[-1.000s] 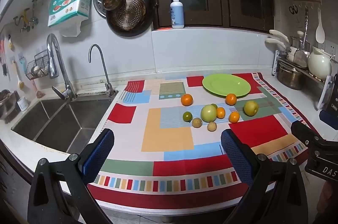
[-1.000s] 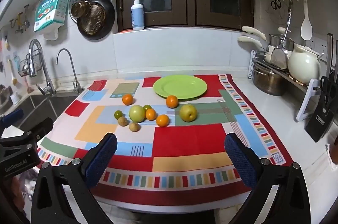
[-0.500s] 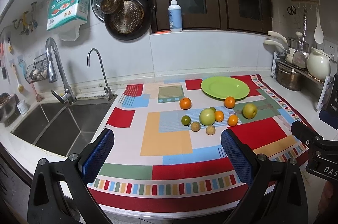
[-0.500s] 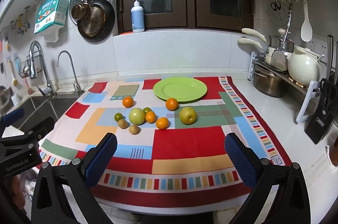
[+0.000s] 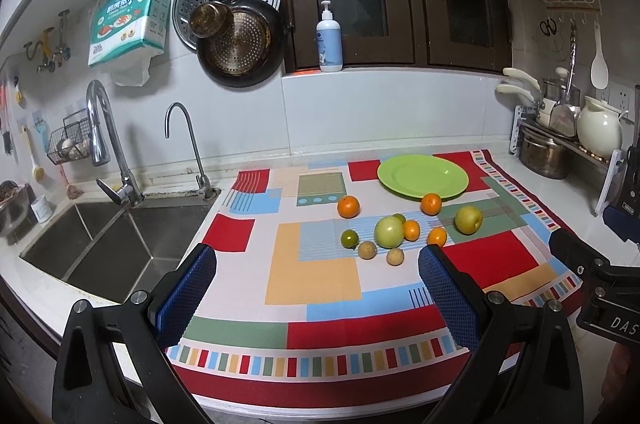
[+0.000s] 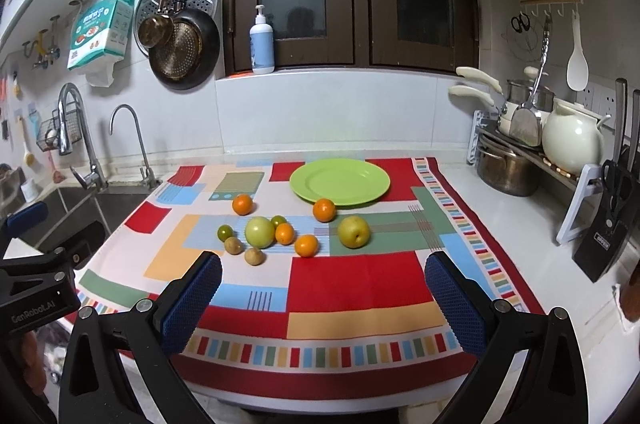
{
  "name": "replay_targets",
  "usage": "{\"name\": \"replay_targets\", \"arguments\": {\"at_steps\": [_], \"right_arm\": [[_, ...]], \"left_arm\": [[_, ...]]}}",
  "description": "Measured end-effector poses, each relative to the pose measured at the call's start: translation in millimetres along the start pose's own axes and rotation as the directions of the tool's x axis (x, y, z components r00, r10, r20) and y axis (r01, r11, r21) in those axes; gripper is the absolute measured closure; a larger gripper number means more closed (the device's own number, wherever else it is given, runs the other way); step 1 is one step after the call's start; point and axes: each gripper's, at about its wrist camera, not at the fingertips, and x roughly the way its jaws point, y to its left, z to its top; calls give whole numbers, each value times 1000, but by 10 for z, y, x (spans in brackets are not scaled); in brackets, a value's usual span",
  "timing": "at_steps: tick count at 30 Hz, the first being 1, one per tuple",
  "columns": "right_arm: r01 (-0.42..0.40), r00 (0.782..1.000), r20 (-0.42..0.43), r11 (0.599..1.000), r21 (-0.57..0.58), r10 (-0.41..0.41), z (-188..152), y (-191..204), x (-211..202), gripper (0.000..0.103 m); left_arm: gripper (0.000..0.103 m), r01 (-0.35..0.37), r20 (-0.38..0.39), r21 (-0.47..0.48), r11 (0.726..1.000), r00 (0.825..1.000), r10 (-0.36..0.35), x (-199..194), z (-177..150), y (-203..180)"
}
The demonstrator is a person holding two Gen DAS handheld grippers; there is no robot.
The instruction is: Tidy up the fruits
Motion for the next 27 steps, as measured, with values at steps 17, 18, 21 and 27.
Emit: {"name": "replay_targets", "arguments": {"at_steps": [17,18,21,27], "right_arm": [[-4,1000,13,1000,-7,4,28,25,-15,1],[-3,1000,12,1000,-9,3,30,30,-11,1],[-5,1000,12,1000,-9,5,35,32,-15,1],[-7,1000,12,1000,-11,7,40,47,-3,1]], "left_arm": [[0,11,1,-9,1000,1000,-11,-2,29,9],[0,12,2,-9,1000,1000,-12,-5,29,11],[0,12,8,-8,1000,1000,-12,-10,36,21],[0,14,8,-9,1000,1000,-14,-2,35,36]]}}
